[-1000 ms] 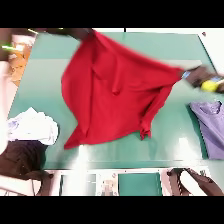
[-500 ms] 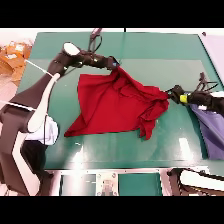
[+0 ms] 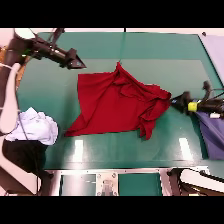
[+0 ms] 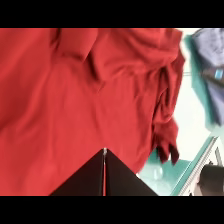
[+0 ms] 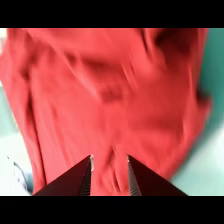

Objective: Fold the shirts.

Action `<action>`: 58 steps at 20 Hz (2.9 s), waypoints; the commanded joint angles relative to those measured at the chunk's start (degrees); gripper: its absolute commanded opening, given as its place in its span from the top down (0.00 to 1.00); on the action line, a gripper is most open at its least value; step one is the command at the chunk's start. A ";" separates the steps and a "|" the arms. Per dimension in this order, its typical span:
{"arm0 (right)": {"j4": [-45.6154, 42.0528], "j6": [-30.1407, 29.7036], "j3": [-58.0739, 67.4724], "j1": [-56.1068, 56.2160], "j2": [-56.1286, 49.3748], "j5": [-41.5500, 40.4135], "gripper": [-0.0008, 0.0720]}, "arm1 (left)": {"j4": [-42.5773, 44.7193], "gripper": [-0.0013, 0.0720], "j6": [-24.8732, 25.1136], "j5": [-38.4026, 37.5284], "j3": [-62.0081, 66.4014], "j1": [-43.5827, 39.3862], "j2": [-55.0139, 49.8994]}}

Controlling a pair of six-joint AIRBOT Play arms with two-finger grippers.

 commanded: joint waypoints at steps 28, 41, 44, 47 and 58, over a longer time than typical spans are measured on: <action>4.94 6.34 -10.01 16.46 1.09 -15.67 0.96 | 19.52 0.95 -1.25 4.55 -42.27 11.43 28.65; -36.09 24.85 9.03 -9.25 11.47 4.63 0.96 | 25.86 0.30 -4.28 5.07 -50.05 11.41 28.65; -36.06 23.96 1.27 -7.04 10.62 -1.14 0.96 | 15.54 0.38 -2.38 5.49 -60.98 11.17 28.68; -35.89 23.80 -2.49 -6.67 9.70 -3.96 0.96 | 10.08 0.38 0.90 7.37 -68.72 5.57 28.68; -33.07 23.32 -2.45 -6.67 9.01 -4.52 0.96 | 10.01 0.51 -2.86 26.82 -76.61 -10.40 28.59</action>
